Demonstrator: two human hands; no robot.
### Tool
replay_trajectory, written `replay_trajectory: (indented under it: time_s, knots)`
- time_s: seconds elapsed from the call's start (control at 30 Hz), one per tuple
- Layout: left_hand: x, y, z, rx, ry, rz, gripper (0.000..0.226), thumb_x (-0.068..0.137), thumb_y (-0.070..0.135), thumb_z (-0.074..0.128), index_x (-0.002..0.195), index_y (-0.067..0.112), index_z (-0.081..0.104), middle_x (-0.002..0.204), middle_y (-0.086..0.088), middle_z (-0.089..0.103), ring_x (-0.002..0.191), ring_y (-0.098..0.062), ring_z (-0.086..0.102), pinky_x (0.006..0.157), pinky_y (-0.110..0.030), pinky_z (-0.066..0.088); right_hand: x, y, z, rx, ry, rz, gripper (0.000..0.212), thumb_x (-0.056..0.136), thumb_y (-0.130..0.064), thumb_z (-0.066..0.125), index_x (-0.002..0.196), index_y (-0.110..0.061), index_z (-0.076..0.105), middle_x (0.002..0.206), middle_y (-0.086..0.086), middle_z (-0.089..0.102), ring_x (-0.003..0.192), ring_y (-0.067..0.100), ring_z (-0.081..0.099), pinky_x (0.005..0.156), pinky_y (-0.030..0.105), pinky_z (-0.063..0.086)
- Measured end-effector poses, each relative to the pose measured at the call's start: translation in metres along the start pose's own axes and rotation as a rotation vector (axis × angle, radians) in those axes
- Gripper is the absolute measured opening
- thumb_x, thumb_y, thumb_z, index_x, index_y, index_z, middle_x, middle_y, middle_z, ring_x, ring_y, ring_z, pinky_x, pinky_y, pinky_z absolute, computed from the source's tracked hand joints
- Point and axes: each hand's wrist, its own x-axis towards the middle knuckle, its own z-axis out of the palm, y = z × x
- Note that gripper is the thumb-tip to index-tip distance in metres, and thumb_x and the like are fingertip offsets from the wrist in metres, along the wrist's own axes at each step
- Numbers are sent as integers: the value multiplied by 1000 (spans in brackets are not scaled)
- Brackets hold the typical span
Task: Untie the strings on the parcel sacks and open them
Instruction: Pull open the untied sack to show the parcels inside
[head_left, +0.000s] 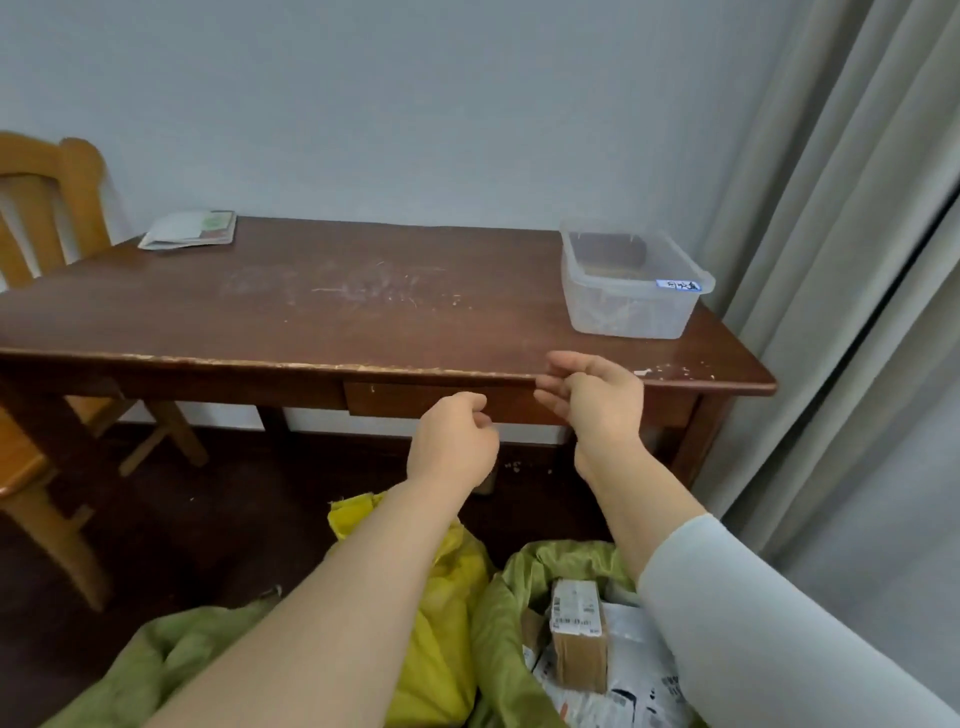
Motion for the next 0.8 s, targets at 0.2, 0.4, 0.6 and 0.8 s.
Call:
replay_trajectory:
  time_s: [0.2,0.4,0.6,0.8]
  knots:
    - [-14,-95,13,58,-1,-185,44,86,11,54,130,18,53,127,-1,60,120,-19,53,101,-33,43,-26,109,14,-181,-130,164,43,84,13,29,72,-10,63,75,13,64,69,19,64,60,22,57]
    - [-12,-164,18,385,-55,-197,87,80,33,68,148,22,15,158,-6,4,144,-29,-2,116,-34,12,-22,195,29,-328,-160,298,30,87,8,39,83,-7,64,78,7,62,69,17,62,66,31,55]
    - [-5,-210,38,361,-145,-259,99,79,34,70,148,34,-1,148,-11,24,138,-33,13,110,-37,26,-12,249,38,-404,-185,445,28,92,-21,53,118,-9,59,100,5,60,95,23,58,74,34,52]
    - [-18,-234,49,383,-90,-125,14,85,11,53,93,5,63,107,-15,52,111,-32,41,87,-32,33,-1,263,47,-286,-47,653,84,73,-57,68,138,-15,36,133,7,43,119,29,47,80,45,56]
